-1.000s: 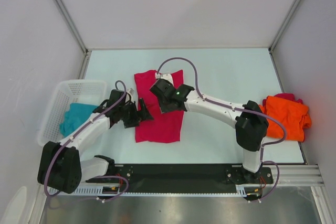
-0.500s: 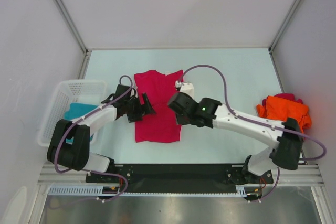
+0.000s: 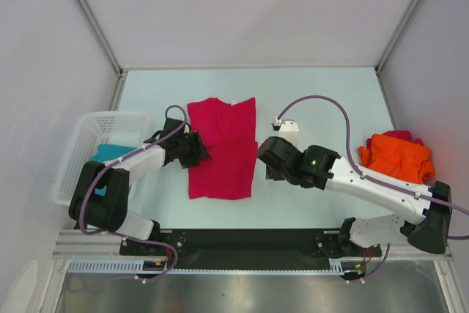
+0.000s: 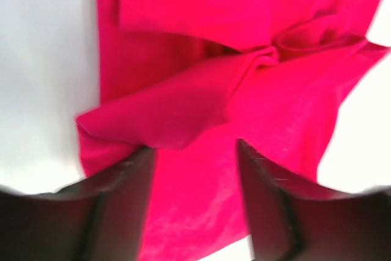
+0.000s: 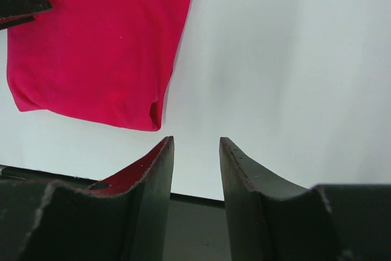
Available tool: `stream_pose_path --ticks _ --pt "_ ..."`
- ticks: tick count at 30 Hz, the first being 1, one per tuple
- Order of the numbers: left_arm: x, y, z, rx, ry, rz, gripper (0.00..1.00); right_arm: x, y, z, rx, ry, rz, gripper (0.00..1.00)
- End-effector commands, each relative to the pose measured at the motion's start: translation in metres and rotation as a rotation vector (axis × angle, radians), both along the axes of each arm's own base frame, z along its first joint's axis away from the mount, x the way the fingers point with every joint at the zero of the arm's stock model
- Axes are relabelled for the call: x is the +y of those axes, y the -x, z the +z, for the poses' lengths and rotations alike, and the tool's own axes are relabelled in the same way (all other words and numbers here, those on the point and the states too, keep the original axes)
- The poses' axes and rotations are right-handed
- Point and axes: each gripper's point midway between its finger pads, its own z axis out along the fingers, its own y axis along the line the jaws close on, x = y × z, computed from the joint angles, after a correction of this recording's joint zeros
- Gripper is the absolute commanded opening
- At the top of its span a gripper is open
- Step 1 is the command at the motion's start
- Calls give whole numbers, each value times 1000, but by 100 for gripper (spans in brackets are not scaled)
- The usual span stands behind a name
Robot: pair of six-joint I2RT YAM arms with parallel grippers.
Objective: Fold and stack the t-shirts
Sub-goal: Fold the folded rectangular tshirt in 1/3 of the way
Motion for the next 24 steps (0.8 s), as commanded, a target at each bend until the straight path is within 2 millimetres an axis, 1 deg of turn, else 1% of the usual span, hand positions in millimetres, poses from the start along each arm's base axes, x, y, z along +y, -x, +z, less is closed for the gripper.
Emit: stream_pose_path --ticks 1,3,4,5,7,8,9,10,11,13,14,15,19,20,24 --pt "1 -26 9 -67 -21 23 44 -7 -3 7 -34 -6 -47 41" --pt "2 -29 12 -81 -25 29 34 -9 -3 7 -38 -6 -52 41" --pt "2 -31 14 -85 -26 30 23 -10 -2 7 -37 0 -50 41" --pt "2 -31 16 -88 -26 27 21 -10 -3 8 -40 -2 -51 41" --pt "1 -37 23 -104 -27 30 13 -10 -3 7 -40 -2 -53 41" --pt "1 -39 26 -107 -27 29 12 -10 -3 8 -42 -3 -53 41" --pt "0 -45 34 -125 -23 32 11 -10 -4 9 -44 -3 -55 41" --pt "0 -46 36 -120 -28 31 11 -9 -4 8 -45 -3 -55 41" --pt "-2 -53 46 -143 -23 31 11 -8 -4 8 -43 -3 -53 41" --pt "-1 -57 53 -150 -33 34 11 -8 -5 6 -40 0 -53 41" --pt "-2 -63 63 -171 -34 33 11 -7 -5 5 -41 -2 -53 41" --pt "0 -64 64 -164 -48 41 12 -6 -5 5 -40 -2 -51 41" --pt "0 -74 74 -170 -63 41 13 -5 -4 2 -33 -1 -51 41" --pt "-1 -78 79 -181 -60 39 13 -5 -4 1 -31 -3 -52 41" --pt "-5 -72 79 -168 -46 10 16 -7 -3 -1 -27 -3 -55 41"
